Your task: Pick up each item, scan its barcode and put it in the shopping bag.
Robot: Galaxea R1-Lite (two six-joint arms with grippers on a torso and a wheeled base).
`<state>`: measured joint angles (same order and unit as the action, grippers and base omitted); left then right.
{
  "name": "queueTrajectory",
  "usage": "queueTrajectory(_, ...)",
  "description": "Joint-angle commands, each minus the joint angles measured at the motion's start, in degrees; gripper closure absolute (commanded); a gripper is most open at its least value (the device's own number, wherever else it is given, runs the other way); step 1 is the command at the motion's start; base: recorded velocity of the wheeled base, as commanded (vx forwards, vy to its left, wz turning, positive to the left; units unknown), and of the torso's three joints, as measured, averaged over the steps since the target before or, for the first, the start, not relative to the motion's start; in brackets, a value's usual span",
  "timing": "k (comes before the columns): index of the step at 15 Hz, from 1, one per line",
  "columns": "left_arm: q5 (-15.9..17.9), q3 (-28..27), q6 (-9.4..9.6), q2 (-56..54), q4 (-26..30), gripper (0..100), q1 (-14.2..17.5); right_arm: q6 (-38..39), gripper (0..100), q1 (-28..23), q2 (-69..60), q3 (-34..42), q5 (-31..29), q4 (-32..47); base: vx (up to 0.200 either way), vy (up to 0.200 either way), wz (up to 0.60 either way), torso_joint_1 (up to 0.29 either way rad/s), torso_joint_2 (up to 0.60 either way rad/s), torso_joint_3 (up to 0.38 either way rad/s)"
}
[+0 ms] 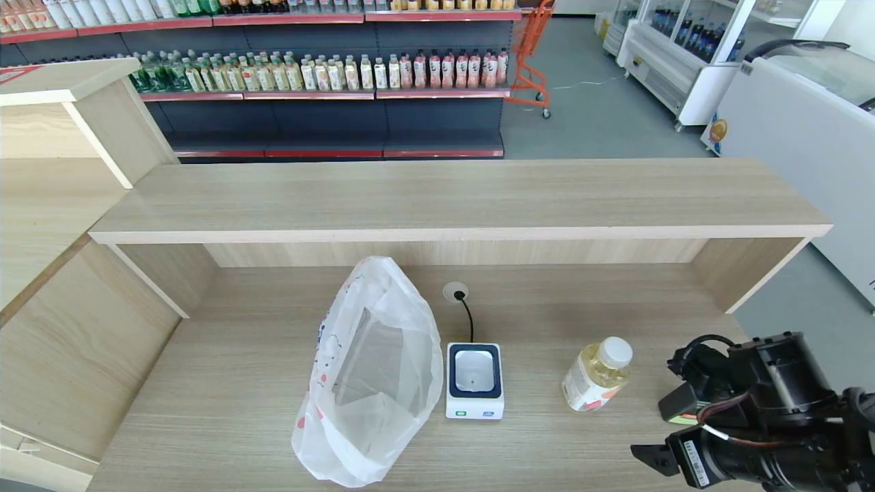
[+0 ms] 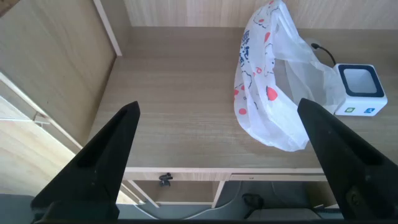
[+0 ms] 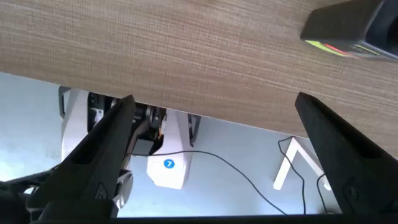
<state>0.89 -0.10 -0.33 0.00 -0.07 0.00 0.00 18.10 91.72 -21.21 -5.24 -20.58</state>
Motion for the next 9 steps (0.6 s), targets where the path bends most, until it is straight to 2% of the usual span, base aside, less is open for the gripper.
queueTrajectory(1,0.0,0.0,-0.02,0.0,0.0,0,0.0,0.7,0,0.3,8.2,1.3,-0.5,-5.4,0.000,0.000,0.00,0.000,0.00,0.000)
queueTrajectory(2,0.0,0.0,-0.02,0.0,0.0,0,0.0,2.1,0,0.3,12.5,1.4,-1.0,-11.3,0.000,0.000,0.00,0.000,0.00,0.000)
queueTrajectory(5,0.0,0.0,-0.02,0.0,0.0,0,0.0,3.5,0,1.8,18.2,1.4,-1.2,-21.3,0.000,0.000,0.00,0.000,0.00,0.000)
queueTrajectory(6,0.0,0.0,-0.02,0.0,0.0,0,0.0,3.5,0,2.8,21.1,1.5,-2.1,-27.1,0.000,0.000,0.00,0.000,0.00,0.000)
queueTrajectory(9,0.0,0.0,-0.02,0.0,0.0,0,0.0,3.3,0,5.1,26.9,1.3,-6.2,-37.8,0.000,0.000,0.00,0.000,0.00,0.000)
